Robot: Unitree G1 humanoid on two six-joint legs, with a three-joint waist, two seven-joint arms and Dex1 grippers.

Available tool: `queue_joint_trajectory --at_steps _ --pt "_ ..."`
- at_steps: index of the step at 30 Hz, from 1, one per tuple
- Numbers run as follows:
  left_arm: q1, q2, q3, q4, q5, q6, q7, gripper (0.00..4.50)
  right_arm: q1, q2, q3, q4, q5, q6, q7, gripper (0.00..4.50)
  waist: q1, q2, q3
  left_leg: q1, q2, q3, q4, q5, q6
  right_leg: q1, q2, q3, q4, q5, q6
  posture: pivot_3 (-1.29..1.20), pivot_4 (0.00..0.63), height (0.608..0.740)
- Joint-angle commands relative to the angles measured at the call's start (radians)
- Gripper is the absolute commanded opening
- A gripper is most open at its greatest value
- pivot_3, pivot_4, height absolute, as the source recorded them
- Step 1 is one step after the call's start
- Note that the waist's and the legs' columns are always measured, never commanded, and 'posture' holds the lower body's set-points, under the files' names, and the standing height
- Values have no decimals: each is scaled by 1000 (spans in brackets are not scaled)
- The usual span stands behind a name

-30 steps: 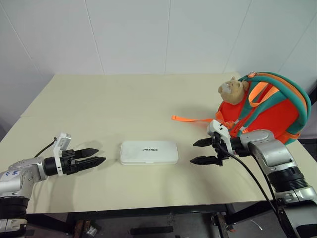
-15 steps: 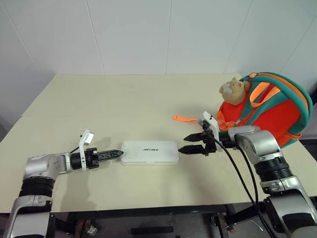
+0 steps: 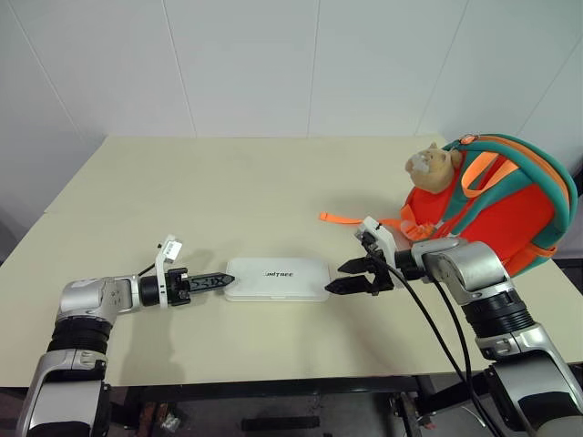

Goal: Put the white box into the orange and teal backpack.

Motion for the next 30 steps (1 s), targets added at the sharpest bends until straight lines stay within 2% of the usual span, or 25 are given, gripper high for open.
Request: queue_joint_trajectory --at_steps 1,20,30 --pt "10 -32 -14 12 26 -13 34 4461 -11 18 8 0 11 -8 -12 4500 0 0 0 0 0 0 0 0 0 0 0 0 0 0 0 0 150 740" --pt "35 -133 7 -50 -9 24 55 4461 -40 101 25 52 15 -44 -18 4500 8 0 0 1 0 0 1 1 1 2 0 0 0 1 1 0 150 740" --pt "29 -151 8 -49 -14 54 42 4461 -31 101 21 46 11 -53 -23 4500 14 0 0 1 0 0 0 0 1 1 0 0 -1 1 1 0 150 740"
